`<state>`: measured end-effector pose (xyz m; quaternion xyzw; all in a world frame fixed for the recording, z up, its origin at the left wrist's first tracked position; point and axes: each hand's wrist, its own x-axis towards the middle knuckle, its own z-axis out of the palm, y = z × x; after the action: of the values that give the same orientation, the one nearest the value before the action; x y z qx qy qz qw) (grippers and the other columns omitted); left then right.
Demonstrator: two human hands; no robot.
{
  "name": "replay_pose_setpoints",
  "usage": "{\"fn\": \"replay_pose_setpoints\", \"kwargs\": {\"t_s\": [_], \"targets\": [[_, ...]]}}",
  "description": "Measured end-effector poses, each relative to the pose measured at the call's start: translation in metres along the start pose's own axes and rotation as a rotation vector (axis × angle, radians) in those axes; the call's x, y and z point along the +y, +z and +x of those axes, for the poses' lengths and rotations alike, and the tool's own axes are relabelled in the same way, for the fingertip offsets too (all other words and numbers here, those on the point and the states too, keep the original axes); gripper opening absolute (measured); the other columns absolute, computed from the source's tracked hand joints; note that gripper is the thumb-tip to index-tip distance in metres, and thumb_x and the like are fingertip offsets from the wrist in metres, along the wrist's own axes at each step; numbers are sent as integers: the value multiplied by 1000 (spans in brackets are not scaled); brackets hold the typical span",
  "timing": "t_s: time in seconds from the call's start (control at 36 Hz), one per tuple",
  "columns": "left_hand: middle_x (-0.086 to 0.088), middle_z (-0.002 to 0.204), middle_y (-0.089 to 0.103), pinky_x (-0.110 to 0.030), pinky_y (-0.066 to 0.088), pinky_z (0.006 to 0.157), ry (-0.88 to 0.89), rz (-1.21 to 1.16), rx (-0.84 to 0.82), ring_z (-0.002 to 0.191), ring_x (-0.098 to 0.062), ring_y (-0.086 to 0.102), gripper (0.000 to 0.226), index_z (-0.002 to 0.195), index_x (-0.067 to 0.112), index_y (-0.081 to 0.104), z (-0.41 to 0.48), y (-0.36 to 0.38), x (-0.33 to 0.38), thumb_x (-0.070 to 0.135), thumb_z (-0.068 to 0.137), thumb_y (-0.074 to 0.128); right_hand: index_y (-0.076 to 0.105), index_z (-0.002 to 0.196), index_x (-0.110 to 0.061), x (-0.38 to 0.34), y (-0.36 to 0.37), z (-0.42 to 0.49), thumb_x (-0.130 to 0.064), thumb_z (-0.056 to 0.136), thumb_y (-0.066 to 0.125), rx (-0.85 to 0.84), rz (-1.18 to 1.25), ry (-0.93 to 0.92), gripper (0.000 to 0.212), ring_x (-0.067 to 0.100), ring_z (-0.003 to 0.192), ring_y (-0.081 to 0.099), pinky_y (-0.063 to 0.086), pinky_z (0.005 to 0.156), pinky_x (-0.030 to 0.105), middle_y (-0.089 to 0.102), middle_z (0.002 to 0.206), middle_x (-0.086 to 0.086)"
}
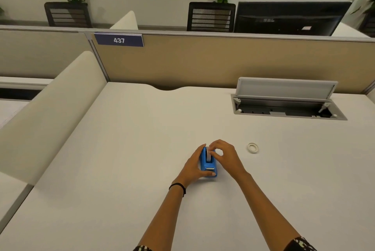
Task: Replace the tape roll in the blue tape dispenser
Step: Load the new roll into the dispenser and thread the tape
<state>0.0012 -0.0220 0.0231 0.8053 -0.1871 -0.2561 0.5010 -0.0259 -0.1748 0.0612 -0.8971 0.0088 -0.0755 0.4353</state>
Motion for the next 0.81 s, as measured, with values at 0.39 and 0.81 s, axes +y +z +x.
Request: {"fn": "replay_pose_setpoints", "kwargs": {"t_s": [0.39, 0.81], "targets": [[2, 147, 32, -20, 30, 102, -4, -12, 2, 130, -12, 36, 95, 143, 23, 18, 1, 0, 0, 23, 70, 80, 61, 86, -3, -14, 6, -2, -12, 88, 51, -3, -309, -136, 13, 26, 77, 59, 50, 76, 37, 65, 88, 15], [2, 148, 30, -20, 29, 102, -7, -12, 5, 132, -15, 35, 94, 143, 24, 18, 0, 1, -1, 24, 71, 79, 58, 89, 1, -28, 1, -6, -24, 85, 36, -63, -332, -28, 33, 30, 79, 57, 48, 77, 39, 62, 91, 20]]}}
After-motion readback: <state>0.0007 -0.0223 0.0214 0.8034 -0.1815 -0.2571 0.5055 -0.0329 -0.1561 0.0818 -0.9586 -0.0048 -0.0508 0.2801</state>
